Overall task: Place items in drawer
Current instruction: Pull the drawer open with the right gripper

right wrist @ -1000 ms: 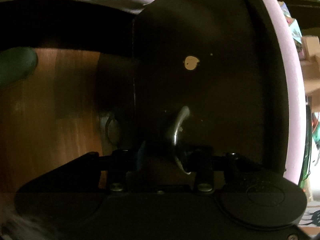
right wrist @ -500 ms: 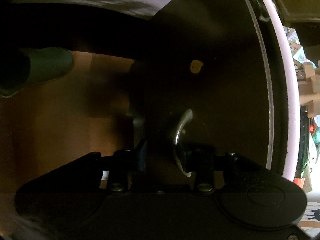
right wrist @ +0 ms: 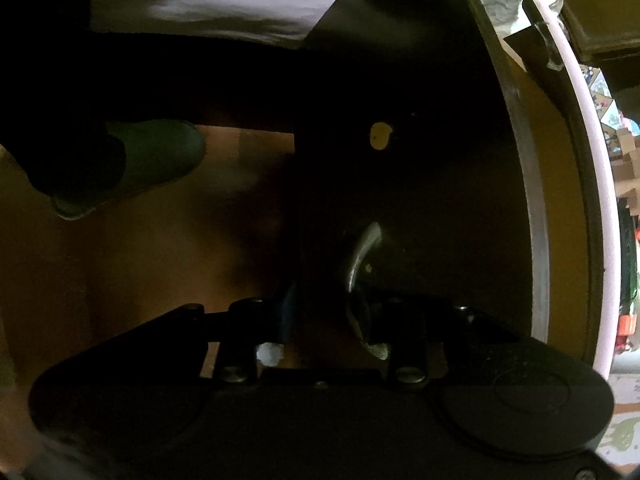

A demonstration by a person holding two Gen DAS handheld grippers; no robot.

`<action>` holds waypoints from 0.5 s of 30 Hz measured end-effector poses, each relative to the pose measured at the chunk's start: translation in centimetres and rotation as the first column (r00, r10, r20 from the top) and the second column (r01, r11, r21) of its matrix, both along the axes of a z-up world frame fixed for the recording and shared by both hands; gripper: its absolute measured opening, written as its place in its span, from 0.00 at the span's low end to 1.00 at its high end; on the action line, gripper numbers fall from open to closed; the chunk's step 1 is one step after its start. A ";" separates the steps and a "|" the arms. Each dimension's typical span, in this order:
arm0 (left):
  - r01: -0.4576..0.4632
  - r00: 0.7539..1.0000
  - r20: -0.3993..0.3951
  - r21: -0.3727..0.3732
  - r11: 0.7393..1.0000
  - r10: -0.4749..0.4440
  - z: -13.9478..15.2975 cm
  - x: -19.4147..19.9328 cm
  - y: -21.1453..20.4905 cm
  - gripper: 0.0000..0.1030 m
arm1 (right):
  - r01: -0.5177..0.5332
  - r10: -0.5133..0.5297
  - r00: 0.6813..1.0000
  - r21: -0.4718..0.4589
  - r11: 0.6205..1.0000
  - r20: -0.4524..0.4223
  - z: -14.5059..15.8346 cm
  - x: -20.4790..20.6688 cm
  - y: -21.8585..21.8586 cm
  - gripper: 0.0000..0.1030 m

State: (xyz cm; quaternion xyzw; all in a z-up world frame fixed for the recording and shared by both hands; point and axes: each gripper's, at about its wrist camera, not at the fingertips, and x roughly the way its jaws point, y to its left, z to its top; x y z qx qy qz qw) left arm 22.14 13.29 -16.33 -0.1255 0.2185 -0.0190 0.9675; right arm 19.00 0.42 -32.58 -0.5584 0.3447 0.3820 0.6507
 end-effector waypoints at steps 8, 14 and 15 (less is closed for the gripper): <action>0.014 1.000 -0.001 0.005 1.000 -0.014 -0.1 -0.1 -0.2 1.00 | 0.022 -0.021 0.999 0.021 1.000 -0.034 -0.6 -2.4 0.3 0.32; 0.027 1.000 -0.007 0.017 0.999 -0.027 -0.3 -0.1 -0.6 1.00 | 0.025 -0.025 0.999 0.023 0.999 -0.021 -1.6 -4.3 0.5 0.32; 0.029 1.000 -0.007 0.019 0.999 -0.029 -0.3 -0.1 -0.7 1.00 | 0.025 -0.024 0.999 0.025 0.999 -0.021 -1.8 -4.5 0.6 0.32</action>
